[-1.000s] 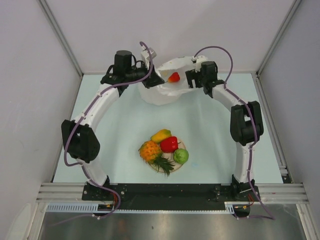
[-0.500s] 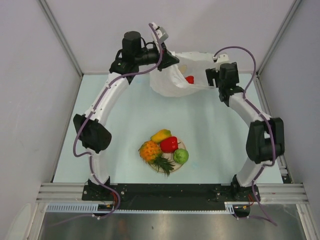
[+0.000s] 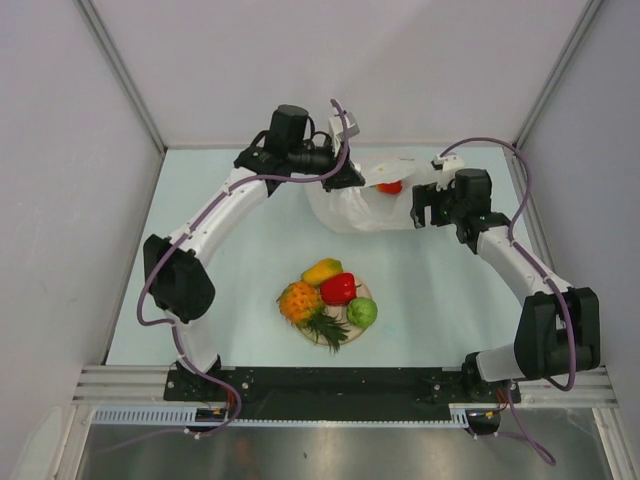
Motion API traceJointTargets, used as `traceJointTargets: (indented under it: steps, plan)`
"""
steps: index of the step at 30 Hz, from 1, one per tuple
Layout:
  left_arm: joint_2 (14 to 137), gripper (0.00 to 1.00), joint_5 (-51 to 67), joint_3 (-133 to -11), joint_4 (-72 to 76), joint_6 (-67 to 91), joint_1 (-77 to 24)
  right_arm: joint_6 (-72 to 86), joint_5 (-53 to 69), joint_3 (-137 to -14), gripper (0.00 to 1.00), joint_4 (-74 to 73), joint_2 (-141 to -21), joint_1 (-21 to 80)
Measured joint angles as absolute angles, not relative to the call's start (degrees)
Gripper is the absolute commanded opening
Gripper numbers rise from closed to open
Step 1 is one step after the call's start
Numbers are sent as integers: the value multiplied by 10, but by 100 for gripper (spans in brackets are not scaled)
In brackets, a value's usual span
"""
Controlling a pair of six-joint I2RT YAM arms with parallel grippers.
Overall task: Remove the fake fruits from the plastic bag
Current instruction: Adjust the plastic bag at the center of the board.
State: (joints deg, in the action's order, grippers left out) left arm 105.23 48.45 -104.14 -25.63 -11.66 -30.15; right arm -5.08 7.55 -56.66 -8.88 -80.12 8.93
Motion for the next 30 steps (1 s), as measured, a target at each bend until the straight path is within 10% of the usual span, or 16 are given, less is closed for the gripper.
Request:
traceJointTargets:
  steps: [30]
  plan:
    - [1002,0,465,-1004,-246,-93,-302,-158,75,-743,73,-70,-994,213]
